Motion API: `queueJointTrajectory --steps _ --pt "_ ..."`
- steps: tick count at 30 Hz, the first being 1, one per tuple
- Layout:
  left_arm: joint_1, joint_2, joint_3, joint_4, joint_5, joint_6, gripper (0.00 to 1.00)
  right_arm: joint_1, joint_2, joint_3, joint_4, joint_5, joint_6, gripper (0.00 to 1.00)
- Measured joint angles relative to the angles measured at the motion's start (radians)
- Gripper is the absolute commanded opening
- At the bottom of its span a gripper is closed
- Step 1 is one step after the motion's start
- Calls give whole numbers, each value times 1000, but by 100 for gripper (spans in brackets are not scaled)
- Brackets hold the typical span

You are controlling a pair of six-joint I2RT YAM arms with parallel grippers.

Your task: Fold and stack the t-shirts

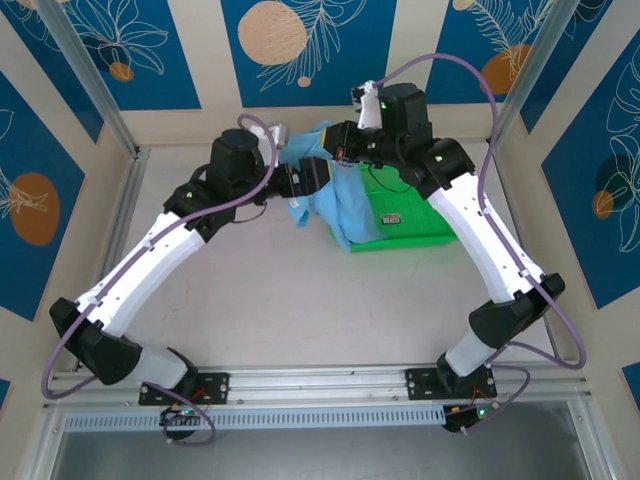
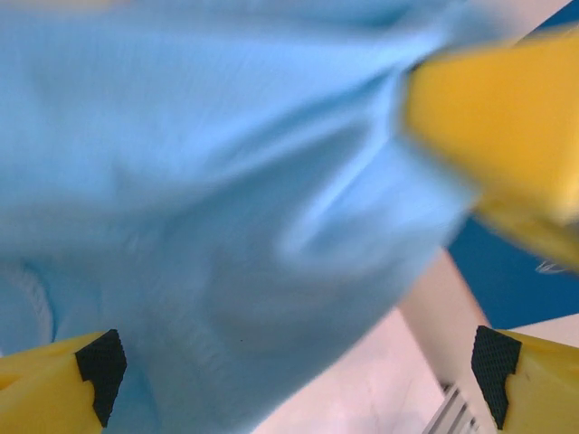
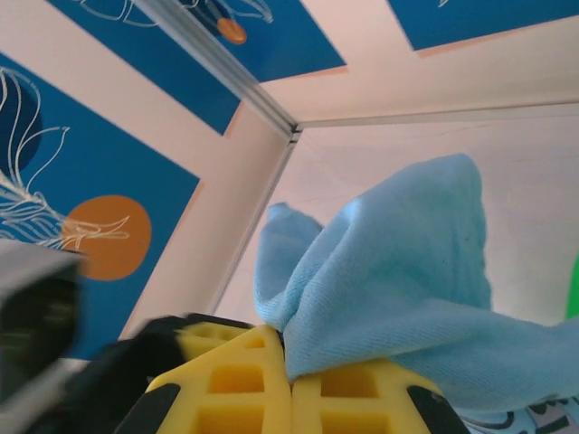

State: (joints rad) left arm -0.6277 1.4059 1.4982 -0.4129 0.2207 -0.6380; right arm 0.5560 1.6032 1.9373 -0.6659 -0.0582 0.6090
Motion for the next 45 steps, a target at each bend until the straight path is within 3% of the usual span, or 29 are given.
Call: queueJointTrajectory --steps 5,8,10,13,15,16,17,20,23,30,33,38,45 --pt "67 -110 -204 39 -7 -66 100 61 14 23 -2 -44 24 0" --pt "94 -134 -232 98 40 -97 97 85 31 57 0 -67 34 0" --pt "95 -132 -232 148 84 -108 80 100 37 72 -1 -84 40 0" --pt "95 -132 -237 211 130 -120 27 119 38 86 -10 -91 44 0" --pt "95 -133 -237 237 146 -119 2 132 38 92 -21 -90 44 13" --pt "95 -135 -237 248 147 -114 0 137 38 94 -32 -86 44 25" --pt "95 -140 -237 249 145 -105 0 138 39 98 -48 -79 40 38" --pt "95 -179 -237 209 87 -85 0 136 38 121 -121 -26 37 64" --pt "99 -269 -238 167 -15 -66 0 111 -10 85 -167 59 44 79" --pt "150 -510 -159 95 -254 -31 0 -129 -381 -373 -151 160 89 81" --pt "163 -540 -93 50 -365 -5 0 -147 -437 -515 -150 161 69 80" --pt "188 -545 -67 -63 -543 20 0 -65 -232 -550 -165 185 18 77" --pt "195 -527 -212 -87 -537 -29 0 76 245 -260 -264 309 -37 67"
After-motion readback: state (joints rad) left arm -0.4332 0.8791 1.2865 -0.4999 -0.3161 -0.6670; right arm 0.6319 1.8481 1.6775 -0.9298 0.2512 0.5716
